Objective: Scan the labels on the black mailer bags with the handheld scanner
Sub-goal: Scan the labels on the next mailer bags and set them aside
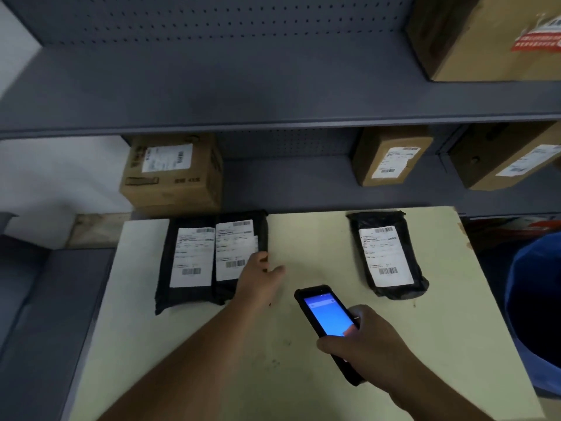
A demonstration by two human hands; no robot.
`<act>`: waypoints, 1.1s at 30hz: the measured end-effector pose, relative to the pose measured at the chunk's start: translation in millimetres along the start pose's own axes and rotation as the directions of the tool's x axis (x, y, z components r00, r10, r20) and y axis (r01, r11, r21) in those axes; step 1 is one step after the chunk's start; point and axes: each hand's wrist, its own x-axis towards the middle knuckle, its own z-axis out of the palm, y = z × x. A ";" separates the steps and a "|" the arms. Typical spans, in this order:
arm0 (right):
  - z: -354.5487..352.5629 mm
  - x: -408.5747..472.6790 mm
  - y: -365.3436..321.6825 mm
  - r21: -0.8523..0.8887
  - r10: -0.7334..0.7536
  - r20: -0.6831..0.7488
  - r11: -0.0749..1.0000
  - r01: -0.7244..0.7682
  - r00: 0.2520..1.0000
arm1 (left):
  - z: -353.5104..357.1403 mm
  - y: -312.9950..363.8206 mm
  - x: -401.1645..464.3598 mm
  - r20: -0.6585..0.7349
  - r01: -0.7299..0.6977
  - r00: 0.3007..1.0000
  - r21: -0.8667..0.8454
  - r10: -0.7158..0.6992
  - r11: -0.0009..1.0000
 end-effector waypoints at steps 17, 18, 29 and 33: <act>94.6 4.4 -68.5 -0.095 -0.046 0.097 0.994 0.055 0.994 | -151.9 -66.1 15.5 -0.352 0.131 0.926 -0.043 -0.138 0.990; 97.9 5.2 -71.0 -0.099 -0.044 0.100 0.994 0.054 0.994 | -157.2 -70.0 17.8 -0.375 0.132 0.917 -0.031 -0.134 0.991; 132.5 13.2 -89.8 -0.136 0.019 0.074 0.991 -0.009 0.997 | -181.2 -107.2 45.0 -0.313 0.334 0.900 0.051 -0.302 0.941; 137.3 17.2 -92.7 -0.137 0.035 0.071 0.990 -0.025 0.997 | -176.8 -109.4 49.2 -0.242 0.347 0.913 0.032 -0.329 0.937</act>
